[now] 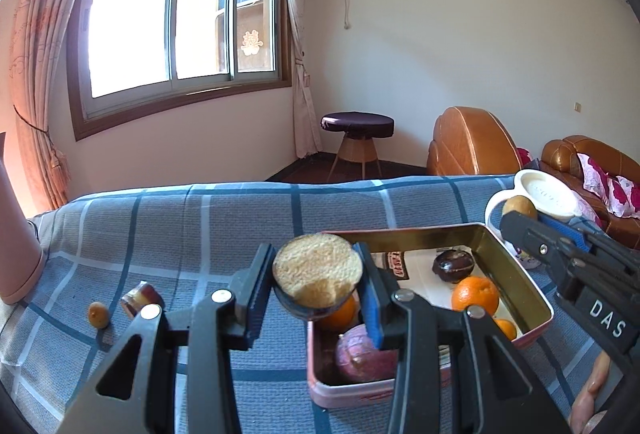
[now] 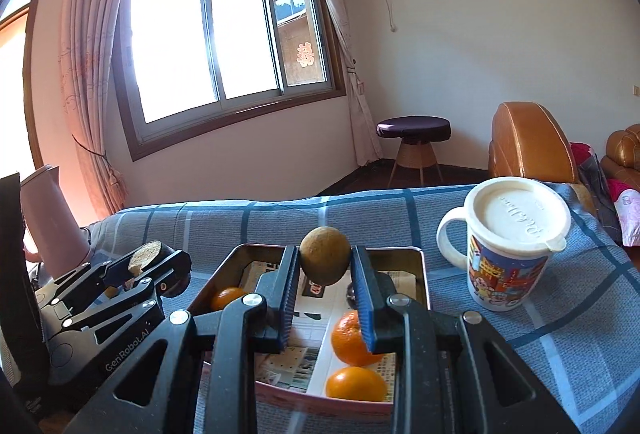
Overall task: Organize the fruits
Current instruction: 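Carry the cake into the tin and open the left tool while the right tool carries the fruit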
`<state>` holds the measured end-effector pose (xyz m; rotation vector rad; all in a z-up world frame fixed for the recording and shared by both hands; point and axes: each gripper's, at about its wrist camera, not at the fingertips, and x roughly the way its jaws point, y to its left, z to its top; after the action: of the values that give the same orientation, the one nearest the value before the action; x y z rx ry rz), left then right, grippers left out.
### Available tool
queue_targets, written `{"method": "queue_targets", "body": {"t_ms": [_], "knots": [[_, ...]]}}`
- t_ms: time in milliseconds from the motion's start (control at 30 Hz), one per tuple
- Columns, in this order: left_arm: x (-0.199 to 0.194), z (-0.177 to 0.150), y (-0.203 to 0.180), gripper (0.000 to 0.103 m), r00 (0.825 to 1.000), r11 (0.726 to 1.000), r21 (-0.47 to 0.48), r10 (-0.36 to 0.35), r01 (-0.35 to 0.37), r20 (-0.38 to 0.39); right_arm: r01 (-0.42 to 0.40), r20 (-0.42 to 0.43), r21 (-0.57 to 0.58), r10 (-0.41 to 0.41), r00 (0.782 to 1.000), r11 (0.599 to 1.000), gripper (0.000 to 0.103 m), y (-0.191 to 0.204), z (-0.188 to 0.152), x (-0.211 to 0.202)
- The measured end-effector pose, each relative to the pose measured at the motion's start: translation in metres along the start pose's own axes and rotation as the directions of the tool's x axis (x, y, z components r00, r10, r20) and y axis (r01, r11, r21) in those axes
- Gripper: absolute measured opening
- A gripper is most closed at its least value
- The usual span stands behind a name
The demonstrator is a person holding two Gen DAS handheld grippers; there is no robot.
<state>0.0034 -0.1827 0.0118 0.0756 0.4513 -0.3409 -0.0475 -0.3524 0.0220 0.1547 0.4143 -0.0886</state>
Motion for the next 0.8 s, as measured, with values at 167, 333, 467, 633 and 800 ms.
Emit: {"method": "queue_targets", "body": {"t_ms": [167, 333, 467, 633, 800], "knots": [[0.011, 0.001, -0.024, 0.041, 0.999, 0.999, 0.027, -0.038, 0.038, -0.011, 0.027, -0.033, 0.007, -0.027, 0.999, 1.000, 0.028, -0.019, 0.000, 0.007], [0.025, -0.003, -0.040, 0.041, 0.997, 0.997, 0.041, -0.058, 0.060, -0.049, 0.046, -0.087, -0.019, -0.048, 0.995, 0.999, 0.028, -0.023, -0.003, 0.018], [0.034, -0.002, -0.047, 0.041, 0.993, 0.996, 0.027, -0.086, 0.088, -0.085, 0.053, -0.129, -0.056, -0.060, 0.990, 0.997, 0.028, -0.018, -0.007, 0.029], [0.038, -0.004, -0.052, 0.041, 0.989, 0.994, 0.044, -0.092, 0.097, -0.112, 0.045, -0.183, -0.055, -0.055, 0.982, 0.997, 0.029, -0.019, -0.012, 0.039], [0.046, -0.006, -0.050, 0.041, 0.980, 0.993, 0.029, -0.105, 0.112, -0.171, 0.035, -0.206, -0.050, -0.045, 0.978, 0.998, 0.029, -0.019, -0.013, 0.045]]}}
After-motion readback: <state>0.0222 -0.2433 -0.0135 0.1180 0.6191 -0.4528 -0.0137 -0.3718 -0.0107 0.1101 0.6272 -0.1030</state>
